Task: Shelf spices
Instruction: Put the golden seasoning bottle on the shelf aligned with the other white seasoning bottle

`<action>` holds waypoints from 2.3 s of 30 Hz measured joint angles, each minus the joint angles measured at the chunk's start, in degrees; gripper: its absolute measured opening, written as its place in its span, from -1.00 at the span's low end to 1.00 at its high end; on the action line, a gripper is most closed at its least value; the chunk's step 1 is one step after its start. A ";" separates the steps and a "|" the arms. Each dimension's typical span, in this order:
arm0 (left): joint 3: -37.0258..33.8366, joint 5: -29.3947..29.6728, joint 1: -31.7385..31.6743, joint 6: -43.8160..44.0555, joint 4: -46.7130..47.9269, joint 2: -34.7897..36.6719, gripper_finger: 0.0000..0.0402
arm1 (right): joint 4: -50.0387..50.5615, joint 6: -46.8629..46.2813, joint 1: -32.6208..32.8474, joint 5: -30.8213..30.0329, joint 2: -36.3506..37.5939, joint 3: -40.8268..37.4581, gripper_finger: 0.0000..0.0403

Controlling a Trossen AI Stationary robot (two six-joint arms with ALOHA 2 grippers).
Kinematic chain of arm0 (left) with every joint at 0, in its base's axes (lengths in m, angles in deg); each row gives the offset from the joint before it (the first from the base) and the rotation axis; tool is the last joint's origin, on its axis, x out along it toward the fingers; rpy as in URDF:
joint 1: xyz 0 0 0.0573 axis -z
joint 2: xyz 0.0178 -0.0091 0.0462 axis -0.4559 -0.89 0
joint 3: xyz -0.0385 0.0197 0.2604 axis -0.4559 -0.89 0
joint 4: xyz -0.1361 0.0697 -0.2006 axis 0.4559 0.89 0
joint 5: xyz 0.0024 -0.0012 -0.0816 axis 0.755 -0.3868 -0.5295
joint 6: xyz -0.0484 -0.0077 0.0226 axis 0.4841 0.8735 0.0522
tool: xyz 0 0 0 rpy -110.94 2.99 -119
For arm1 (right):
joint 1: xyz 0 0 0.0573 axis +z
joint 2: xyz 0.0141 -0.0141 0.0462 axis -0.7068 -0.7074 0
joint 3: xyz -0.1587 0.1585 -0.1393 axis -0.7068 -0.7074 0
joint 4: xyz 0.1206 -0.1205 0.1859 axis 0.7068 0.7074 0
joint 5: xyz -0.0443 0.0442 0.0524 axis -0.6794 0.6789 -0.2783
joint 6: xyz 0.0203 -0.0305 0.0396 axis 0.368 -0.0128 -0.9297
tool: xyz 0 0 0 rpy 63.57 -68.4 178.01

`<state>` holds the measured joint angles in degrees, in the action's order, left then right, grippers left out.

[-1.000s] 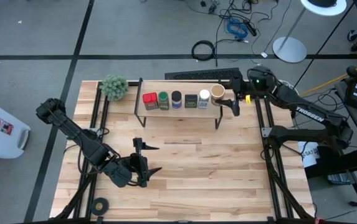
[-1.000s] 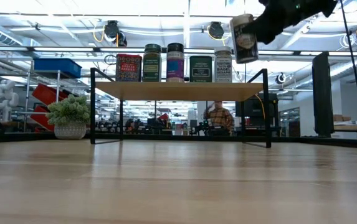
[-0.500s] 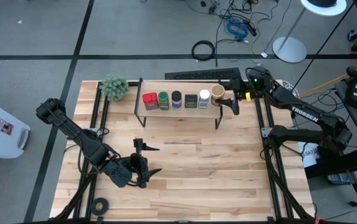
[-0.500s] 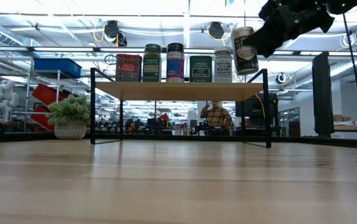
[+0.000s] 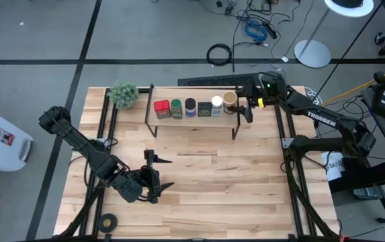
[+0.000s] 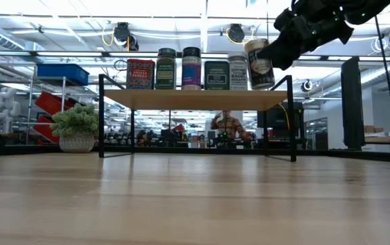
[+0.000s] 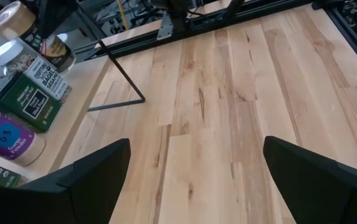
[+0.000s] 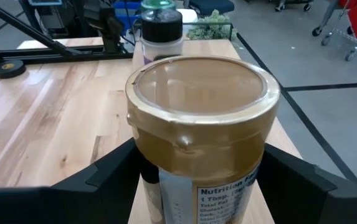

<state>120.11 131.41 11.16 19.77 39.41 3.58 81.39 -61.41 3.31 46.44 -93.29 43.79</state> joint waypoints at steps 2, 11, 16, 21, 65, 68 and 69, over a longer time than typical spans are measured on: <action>0.00 -0.08 0.00 0.00 0.00 0.00 0.88 | -0.30 0.02 0.02 -0.01 -0.75 0.00 0.36; 0.00 -0.14 0.00 0.00 0.00 0.00 0.88 | -0.61 0.20 0.02 0.00 -2.31 0.00 0.36; 0.00 -0.16 0.00 0.00 0.00 0.00 0.88 | -0.50 0.20 0.02 -0.01 -3.05 0.00 0.36; 0.00 -0.16 0.00 0.02 0.01 0.00 0.88 | 0.20 0.28 0.02 0.05 -4.10 0.07 0.38; 0.00 -1.67 0.00 0.04 -0.02 0.00 0.88 | 3.86 1.16 -1.14 1.08 -0.92 0.00 0.55; 0.00 -1.66 0.00 0.04 -0.01 0.00 0.88 | 1.93 1.19 -1.14 1.03 -0.92 0.02 0.55; 0.00 -1.65 0.00 0.04 -0.02 0.00 0.88 | 1.40 1.19 -1.14 1.04 -0.92 0.02 0.55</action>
<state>120.11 129.76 11.16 19.81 39.39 3.58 82.79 -60.22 2.17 47.48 -94.21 43.81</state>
